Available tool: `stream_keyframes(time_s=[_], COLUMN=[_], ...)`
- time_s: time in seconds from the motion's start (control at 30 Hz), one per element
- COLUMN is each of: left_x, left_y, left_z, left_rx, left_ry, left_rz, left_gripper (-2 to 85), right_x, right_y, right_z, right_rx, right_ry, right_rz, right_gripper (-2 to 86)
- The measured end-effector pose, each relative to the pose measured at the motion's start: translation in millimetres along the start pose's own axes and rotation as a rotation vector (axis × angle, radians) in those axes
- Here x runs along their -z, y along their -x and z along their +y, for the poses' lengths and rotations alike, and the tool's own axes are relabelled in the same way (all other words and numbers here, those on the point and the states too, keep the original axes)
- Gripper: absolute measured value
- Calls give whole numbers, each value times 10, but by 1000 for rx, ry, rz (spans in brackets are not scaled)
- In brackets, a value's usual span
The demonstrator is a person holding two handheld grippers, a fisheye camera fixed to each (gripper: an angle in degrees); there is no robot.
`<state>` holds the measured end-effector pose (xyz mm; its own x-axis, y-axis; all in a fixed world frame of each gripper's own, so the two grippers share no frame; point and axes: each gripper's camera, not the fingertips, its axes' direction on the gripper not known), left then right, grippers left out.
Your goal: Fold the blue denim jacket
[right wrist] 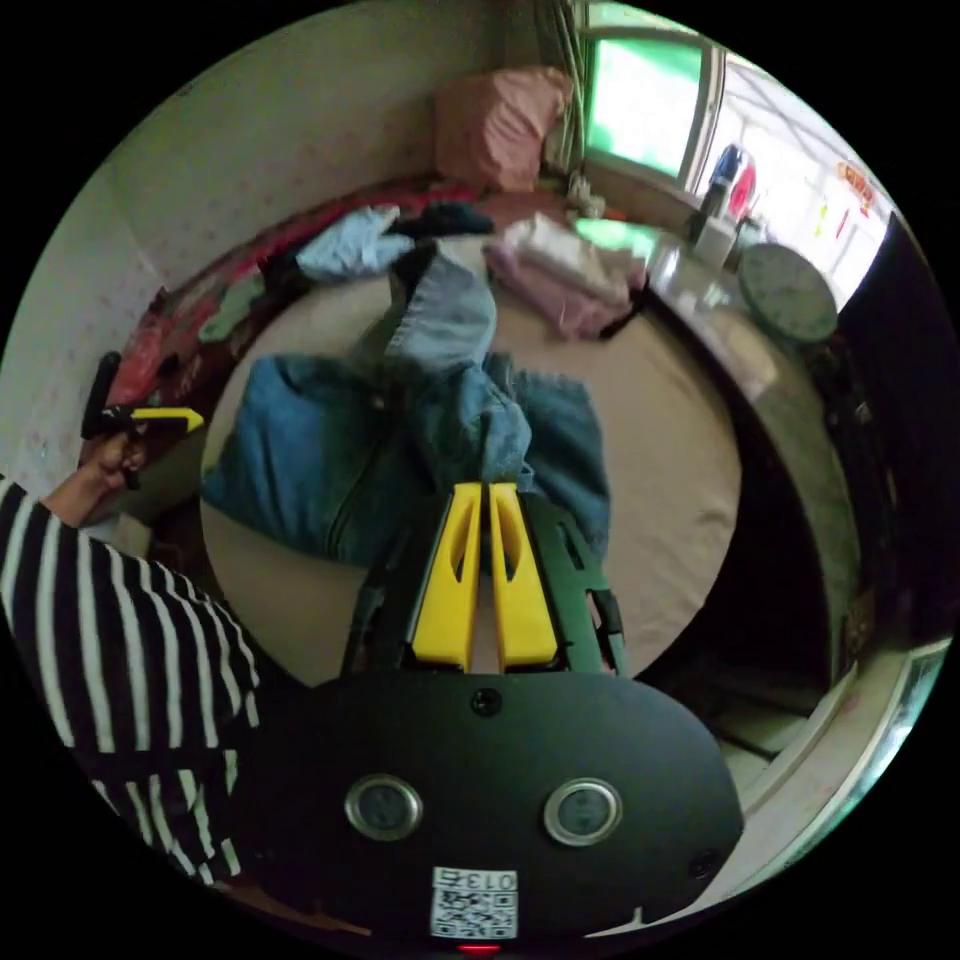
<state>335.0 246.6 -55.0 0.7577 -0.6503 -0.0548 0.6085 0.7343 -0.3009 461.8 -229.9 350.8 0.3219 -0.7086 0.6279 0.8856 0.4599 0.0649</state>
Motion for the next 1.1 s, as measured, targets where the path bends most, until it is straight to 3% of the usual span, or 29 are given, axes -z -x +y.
stream_keyframes(time_s=[0.07, 0.2, 0.33, 0.5, 0.6, 0.7, 0.8, 0.93, 1.1], left_x=[44, 216, 139, -293, -685, -840, -554, 224, 1134], left_y=[61, 72, -177, -579, -517, -601, -829, -1232, -1309], left_z=[92, -58, -600, -1293, -1507, -1513, -1451, -1184, -943], left_rx=[76, 94, -24, -179, -129, -144, -209, -353, -358], left_ry=[-28, -109, -118, -5, 136, 211, 137, -94, -338], left_rz=[9, 31, 54, -125, -68, -73, -72, 59, 33], left_gripper=[9, 71, 118, 163, 134, 44, 24, 15, 10], right_x=[-189, 107, 439, 143, -227, -349, 22, 827, 1534], right_y=[-66, -459, -412, -301, -379, -382, -283, -224, -224], right_z=[153, 208, 16, -2, 65, 55, -22, -193, -349], right_rx=[-20, -163, -63, -49, -107, -129, -84, -32, 0], right_ry=[59, -27, -109, -13, 68, 79, -24, -190, -364], right_rz=[-32, -88, -22, -41, -118, -203, -27, 215, 265], right_gripper=[21, 71, 115, 140, 134, 62, 37, 34, 33])
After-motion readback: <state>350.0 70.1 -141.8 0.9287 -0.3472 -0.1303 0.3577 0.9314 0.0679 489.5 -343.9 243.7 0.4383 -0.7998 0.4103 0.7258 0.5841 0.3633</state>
